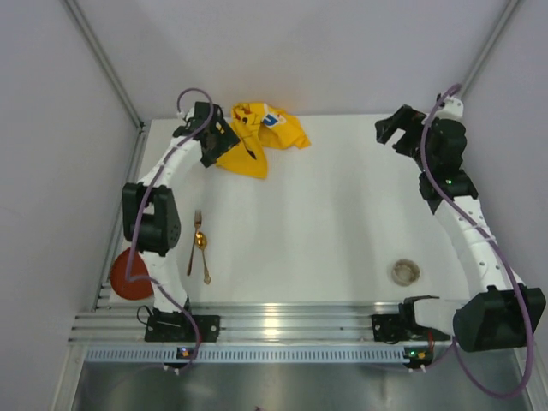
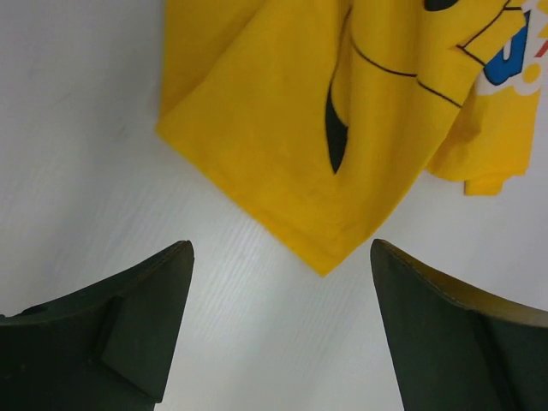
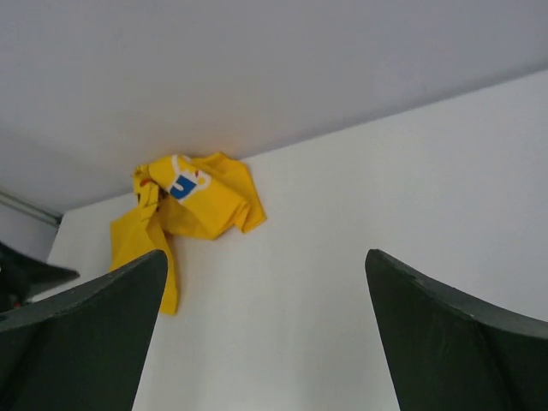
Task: Set the dinner table for one person
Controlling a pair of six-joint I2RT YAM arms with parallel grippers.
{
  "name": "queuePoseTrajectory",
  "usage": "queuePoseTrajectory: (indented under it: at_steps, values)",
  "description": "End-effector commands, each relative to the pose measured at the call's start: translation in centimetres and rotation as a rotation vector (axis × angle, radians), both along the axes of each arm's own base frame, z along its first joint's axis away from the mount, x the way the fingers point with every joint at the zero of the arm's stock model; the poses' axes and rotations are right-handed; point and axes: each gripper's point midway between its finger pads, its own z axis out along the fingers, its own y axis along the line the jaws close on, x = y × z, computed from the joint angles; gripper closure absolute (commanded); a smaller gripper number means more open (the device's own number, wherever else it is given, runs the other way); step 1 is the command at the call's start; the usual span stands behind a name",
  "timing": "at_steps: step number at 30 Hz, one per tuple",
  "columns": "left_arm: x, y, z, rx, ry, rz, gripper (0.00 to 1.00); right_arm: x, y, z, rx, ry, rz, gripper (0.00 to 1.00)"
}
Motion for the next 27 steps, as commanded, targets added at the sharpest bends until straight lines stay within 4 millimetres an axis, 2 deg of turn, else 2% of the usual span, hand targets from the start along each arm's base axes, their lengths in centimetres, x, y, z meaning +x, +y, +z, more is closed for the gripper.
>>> queuePoseTrajectory:
  at_steps: [1,2,3,5,6,7,8,11,14,17,19,23,24,25,27]
  values:
    - [3.5,-5.7,-0.4,0.003,-0.016,-0.090,0.11,-4.2,0.9,-7.5,0.040,0.370,0.062,0.00]
    - [4.7,-7.8,-1.5,0.009,-0.006,-0.118,0.11,-5.1,0.7,-7.4,0.026,0.389,0.059,0.00]
    - [5.2,-8.7,-2.1,-0.003,0.005,-0.127,0.11,-5.9,0.6,-6.5,0.015,0.370,0.066,0.00]
    - [6.4,-11.3,-3.2,-0.012,0.002,-0.156,0.11,-7.5,0.3,-7.1,-0.002,0.397,0.064,0.00]
    - [6.7,-12.0,-3.5,-0.001,-0.003,-0.168,0.11,-8.3,0.1,-6.8,0.004,0.383,0.050,0.00]
    - [7.0,-12.8,-3.7,0.009,-0.009,-0.189,0.11,-8.9,0.2,-7.1,0.027,0.391,0.046,0.00]
    - [7.4,-14.2,-4.4,0.034,-0.012,-0.234,0.11,-9.6,0.3,-8.7,0.037,0.423,0.051,0.00]
    - [7.8,-15.4,-6.3,0.118,0.009,-0.283,0.09,-10.9,0.7,-9.6,0.052,0.444,0.074,0.00]
    - [8.1,-14.5,-8.0,0.219,0.028,-0.267,0.09,-11.8,0.5,-10.2,0.036,0.471,0.075,0.00]
    - [8.0,-12.7,-8.8,0.335,0.046,-0.244,0.09,-12.5,0.4,-10.6,0.037,0.482,0.074,0.00]
    - [8.0,-11.3,-8.6,0.423,0.049,-0.222,0.10,-12.9,0.6,-10.8,0.044,0.485,0.083,0.00]
    - [8.4,-10.5,-8.2,0.498,0.033,-0.230,0.12,-13.5,0.8,-12.3,0.050,0.522,0.094,0.00]
    - [8.5,-10.5,-8.1,0.504,0.028,-0.237,0.18,-13.5,0.9,-12.4,0.052,0.529,0.098,0.00]
    - [8.7,-10.5,-8.2,0.508,0.024,-0.247,0.35,-13.5,0.9,-12.5,0.052,0.532,0.100,0.00]
    - [8.8,-10.6,-8.4,0.500,0.026,-0.264,0.53,-13.6,1.1,-12.7,0.052,0.538,0.107,0.00]
